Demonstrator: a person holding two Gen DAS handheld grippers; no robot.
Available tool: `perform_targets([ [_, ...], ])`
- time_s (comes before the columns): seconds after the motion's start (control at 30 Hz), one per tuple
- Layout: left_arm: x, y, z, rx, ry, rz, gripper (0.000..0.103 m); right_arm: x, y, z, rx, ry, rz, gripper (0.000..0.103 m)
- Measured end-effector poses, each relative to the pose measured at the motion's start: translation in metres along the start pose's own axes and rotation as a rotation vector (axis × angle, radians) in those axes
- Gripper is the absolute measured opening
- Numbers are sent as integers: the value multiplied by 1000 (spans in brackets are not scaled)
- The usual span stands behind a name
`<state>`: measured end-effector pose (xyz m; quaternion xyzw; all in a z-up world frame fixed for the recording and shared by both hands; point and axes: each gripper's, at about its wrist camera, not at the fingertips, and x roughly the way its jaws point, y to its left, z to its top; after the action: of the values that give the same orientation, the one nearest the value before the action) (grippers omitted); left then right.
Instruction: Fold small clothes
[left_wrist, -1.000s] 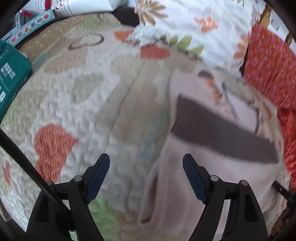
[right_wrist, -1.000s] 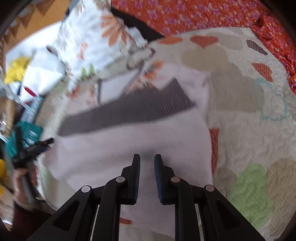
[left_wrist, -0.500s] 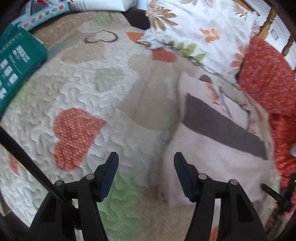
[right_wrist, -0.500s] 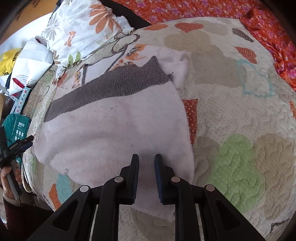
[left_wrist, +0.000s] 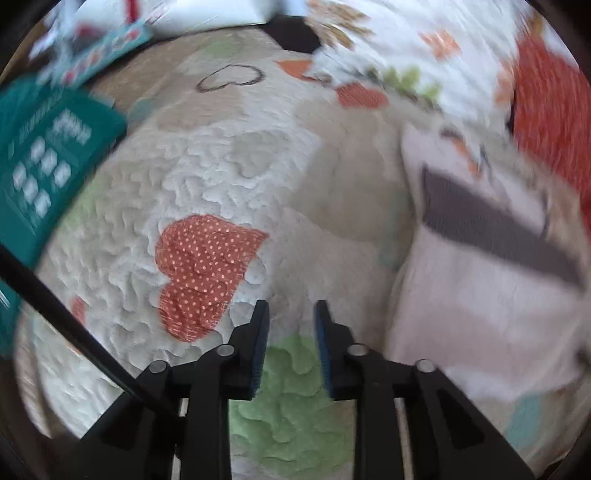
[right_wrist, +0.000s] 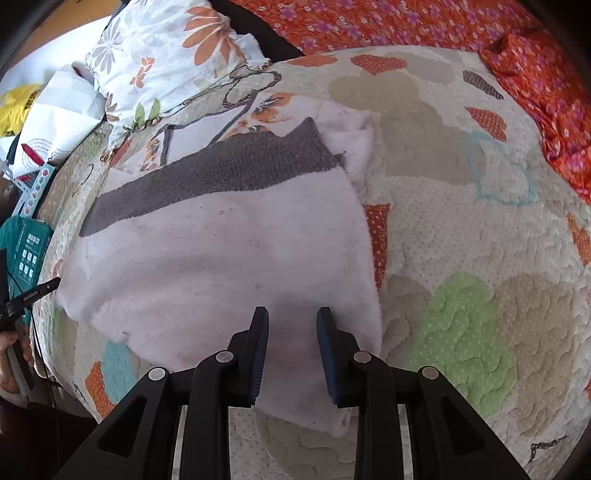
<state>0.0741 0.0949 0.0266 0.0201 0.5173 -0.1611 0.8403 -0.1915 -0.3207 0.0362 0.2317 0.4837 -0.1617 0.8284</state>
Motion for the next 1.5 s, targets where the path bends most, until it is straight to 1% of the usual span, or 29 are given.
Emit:
perform_targets([
  [0.03, -3, 8, 1, -70, -6, -51, 54, 0, -1, -1, 4, 1, 4, 29],
  [0.07, -6, 16, 2, -133, -24, -86, 69, 1, -2, -1, 8, 2, 9, 30],
  [0.1, -9, 20, 2, -168, -40, -104, 72, 2, -3, -2, 9, 3, 11, 31],
  [0.13, -12, 22, 2, -194, -56, -120, 73, 3, -3, -2, 9, 2, 12, 32],
  [0.2, -14, 21, 2, -194, -63, -116, 74, 4, -2, -3, 6, -2, 10, 34],
  [0.23, -15, 19, 0, -192, -63, -107, 75, 4, -1, -3, 6, -5, 7, 38],
  [0.3, -16, 14, -2, -189, -54, -113, 75, 5, 3, -4, 5, -13, 8, 46],
  [0.37, -18, 9, -4, -189, -46, -126, 75, 7, 8, -5, -4, -22, 2, 56],
  [0.4, -22, 6, -5, -184, -49, -122, 75, 8, 13, -6, -18, -29, -11, 59],
  [0.47, -29, -7, -6, -150, -61, -84, 75, 10, 24, -10, -62, -46, -43, 70],
  [0.53, -35, -18, -6, -109, -89, -40, 76, 11, 34, -16, -106, -76, -81, 76],
  [0.57, -41, -24, -7, -85, -110, -20, 79, 13, 41, -22, -138, -108, -120, 77],
  [0.6, -45, -27, -8, -68, -129, -10, 81, 14, 46, -26, -159, -130, -149, 77],
  [0.63, -48, -31, -8, -52, -150, -7, 86, 15, 50, -28, -180, -147, -174, 78],
  [0.67, -51, -34, -8, -43, -164, -10, 87, 15, 50, -29, -186, -152, -181, 78],
  [0.77, -50, -38, -4, -30, -158, -49, 87, 12, 41, -20, -143, -115, -132, 78],
  [0.8, -49, -39, -1, -27, -149, -77, 87, 9, 37, -16, -116, -93, -115, 77],
  [0.83, -47, -39, 1, -25, -141, -105, 87, 5, 36, -14, -95, -94, -106, 77],
  [0.9, -42, -42, 9, -16, -127, -138, 87, -12, 39, -12, -68, -156, -86, 76],
  [0.97, -38, -43, 18, -2, -123, -132, 87, -27, 52, -11, -98, -218, -69, 76],
  [1.07, -32, -45, 33, 6, -137, -94, 87, -35, 72, -7, -159, -264, -76, 76],
  [1.17, -21, -48, 46, -6, -136, -99, 87, -39, 77, 0, -186, -287, -85, 76],
  [1.23, -8, -49, 54, -30, -109, -134, 87, -36, 70, 4, -170, -276, -91, 76],
  [1.33, 21, -52, 63, -82, -35, -197, 87, -26, 55, 9, -125, -253, -84, 76],
  [1.43, 42, -60, 69, -96, 7, -217, 87, -15, 46, 6, -83, -219, -42, 76],
  [1.5, 55, -71, 74, -73, 37, -220, 87, -7, 45, 5, -69, -189, -20, 76],
])
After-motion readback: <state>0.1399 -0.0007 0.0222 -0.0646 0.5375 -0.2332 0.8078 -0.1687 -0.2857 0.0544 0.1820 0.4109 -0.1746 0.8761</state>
